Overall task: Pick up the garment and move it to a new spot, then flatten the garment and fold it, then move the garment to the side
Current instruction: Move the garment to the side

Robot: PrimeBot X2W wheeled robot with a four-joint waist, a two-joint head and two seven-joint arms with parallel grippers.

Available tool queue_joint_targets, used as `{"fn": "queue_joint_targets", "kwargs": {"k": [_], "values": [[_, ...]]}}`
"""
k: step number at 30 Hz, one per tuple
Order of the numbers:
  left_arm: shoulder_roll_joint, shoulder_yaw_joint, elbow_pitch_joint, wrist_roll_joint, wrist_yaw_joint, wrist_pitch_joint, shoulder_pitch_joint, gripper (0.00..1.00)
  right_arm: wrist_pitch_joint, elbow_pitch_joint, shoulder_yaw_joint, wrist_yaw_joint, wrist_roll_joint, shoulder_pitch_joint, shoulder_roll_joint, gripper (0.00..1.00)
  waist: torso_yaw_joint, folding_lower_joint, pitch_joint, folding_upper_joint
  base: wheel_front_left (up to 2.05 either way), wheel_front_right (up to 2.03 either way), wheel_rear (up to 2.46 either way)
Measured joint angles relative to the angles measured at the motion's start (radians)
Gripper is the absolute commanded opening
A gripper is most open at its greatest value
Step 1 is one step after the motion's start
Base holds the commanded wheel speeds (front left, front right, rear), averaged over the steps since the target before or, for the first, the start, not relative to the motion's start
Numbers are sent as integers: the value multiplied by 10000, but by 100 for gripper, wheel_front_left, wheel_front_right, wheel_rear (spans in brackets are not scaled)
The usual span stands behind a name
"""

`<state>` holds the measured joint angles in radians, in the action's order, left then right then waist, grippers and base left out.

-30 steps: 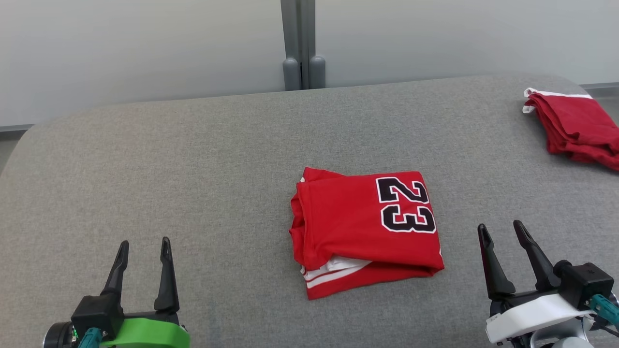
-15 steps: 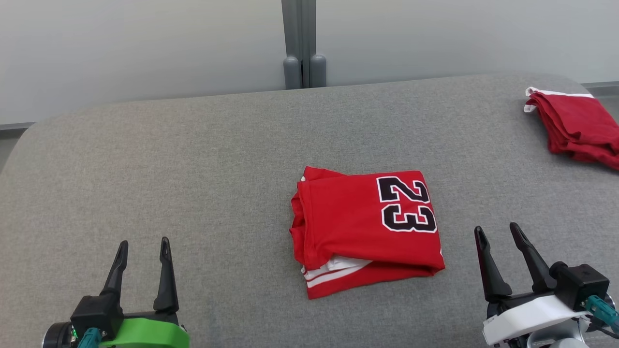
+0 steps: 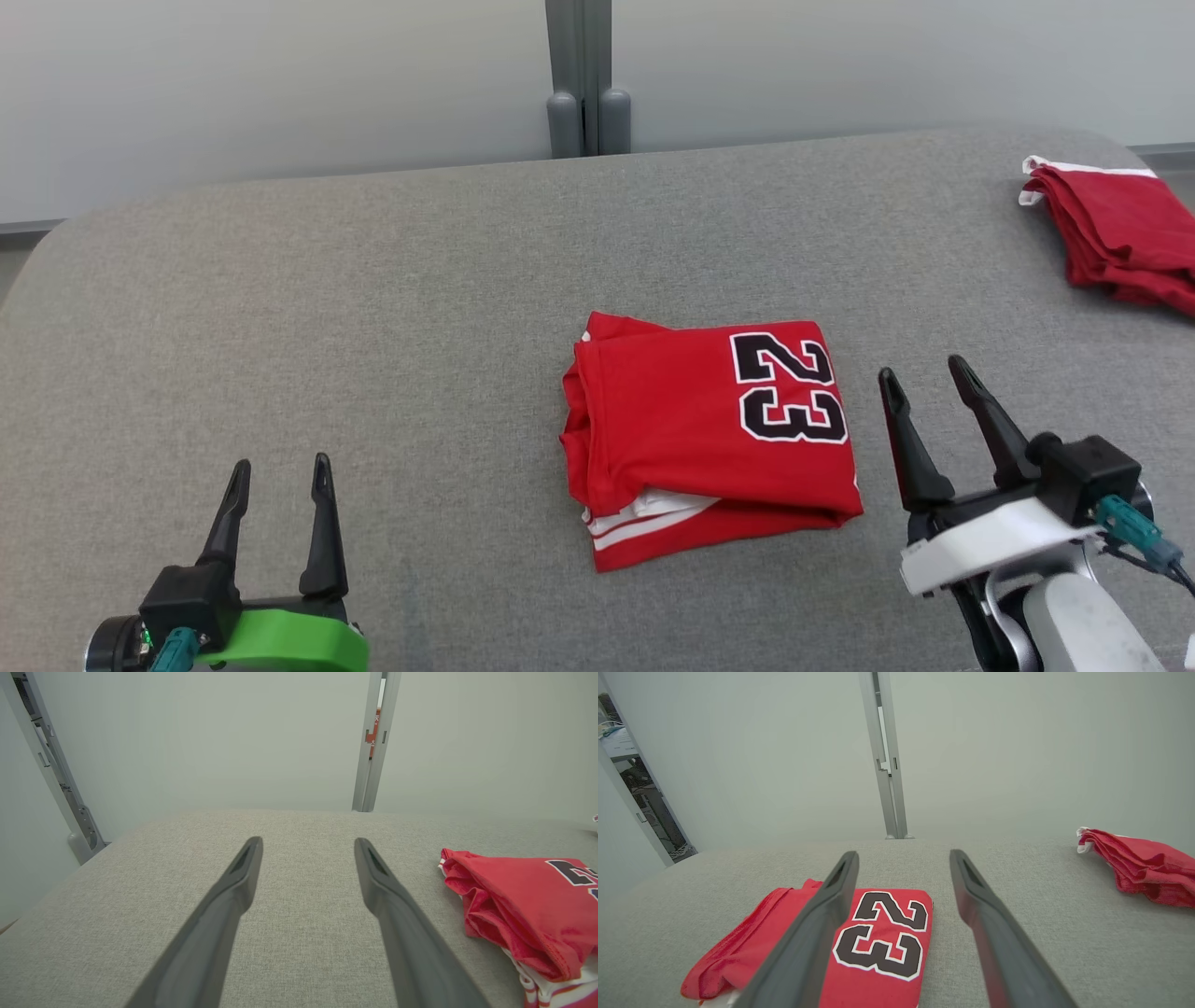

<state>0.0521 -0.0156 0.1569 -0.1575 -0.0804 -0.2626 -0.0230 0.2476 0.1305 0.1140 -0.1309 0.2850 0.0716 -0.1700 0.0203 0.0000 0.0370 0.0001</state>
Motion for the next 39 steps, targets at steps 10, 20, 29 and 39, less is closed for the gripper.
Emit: {"fn": "queue_joint_targets", "kwargs": {"k": [10,20,29,39], "values": [[-8,347,-10,-2,29,0,388,100,-721,1613,548,-2,-144,2493,-403,100,285,0,539,0,0,0,0],[-17,721,58,-192,196,0,747,100,-1095,4222,451,-2,-25,3136,-558,100,792,0,1127,0,0,0,0],[-17,982,42,-316,382,0,859,100,-955,5983,750,-2,566,3338,-136,100,923,0,1486,0,0,0,0],[-19,1183,25,-389,474,0,1142,100,-593,6993,1352,-6,1425,3914,29,0,919,0,1836,0,0,0,0]]}}
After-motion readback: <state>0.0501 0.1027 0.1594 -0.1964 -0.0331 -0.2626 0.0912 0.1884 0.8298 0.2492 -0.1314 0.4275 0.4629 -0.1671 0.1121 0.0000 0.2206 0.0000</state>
